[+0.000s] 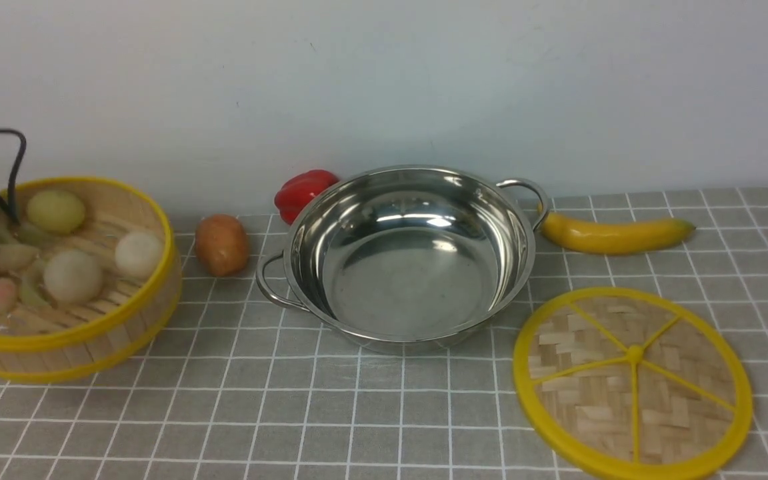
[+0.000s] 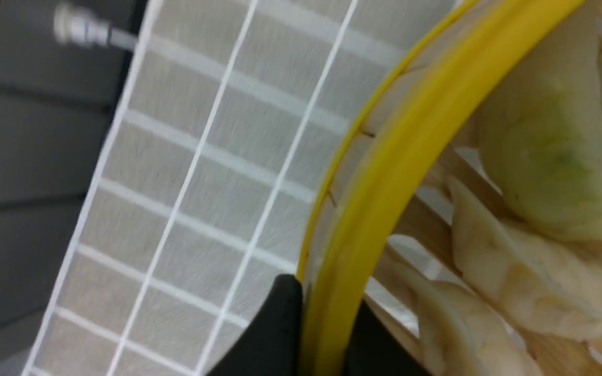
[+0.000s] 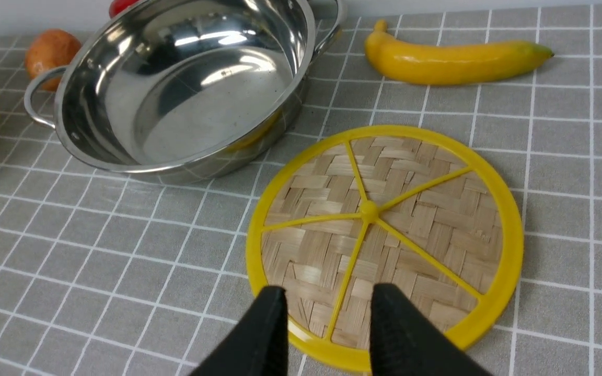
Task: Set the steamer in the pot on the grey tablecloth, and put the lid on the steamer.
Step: 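Place the bamboo steamer basket with dumplings into the steel pot with the left gripper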
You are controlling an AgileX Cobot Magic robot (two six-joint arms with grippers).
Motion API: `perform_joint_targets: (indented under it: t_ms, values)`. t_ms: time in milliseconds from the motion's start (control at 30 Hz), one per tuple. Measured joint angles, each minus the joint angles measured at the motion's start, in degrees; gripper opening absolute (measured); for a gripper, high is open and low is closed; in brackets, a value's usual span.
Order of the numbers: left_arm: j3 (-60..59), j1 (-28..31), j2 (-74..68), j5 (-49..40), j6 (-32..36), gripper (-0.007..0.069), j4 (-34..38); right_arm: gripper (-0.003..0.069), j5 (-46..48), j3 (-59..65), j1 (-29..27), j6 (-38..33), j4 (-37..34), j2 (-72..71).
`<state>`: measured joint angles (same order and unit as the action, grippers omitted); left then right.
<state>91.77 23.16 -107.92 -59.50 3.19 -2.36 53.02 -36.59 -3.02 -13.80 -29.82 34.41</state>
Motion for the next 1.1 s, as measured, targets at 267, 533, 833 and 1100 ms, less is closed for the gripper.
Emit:
perform_joint_targets:
  t_ms: [267, 533, 833, 1100]
  values:
    - [10.26, -9.37, 0.18, -5.50, 6.37, 0.0030, 13.51, 0.0242, 0.45, 0.00, 0.00, 0.00, -0.06, 0.02]
    - [12.63, -30.80, -5.08, 1.23, 3.46, 0.0030, 13.84, 0.0242, 1.02, 0.00, 0.00, 0.00, -1.45, 0.02]
    - [21.10, -38.54, -17.28, 2.89, -2.24, 0.0030, 7.88, 0.0242, 4.04, 0.00, 0.00, 0.00, -2.93, 0.02]
    - [25.94, -38.70, -22.97, 4.08, -3.82, 0.0030, 6.53, 0.0242, 5.59, 0.00, 0.00, 0.00, -2.93, 0.07]
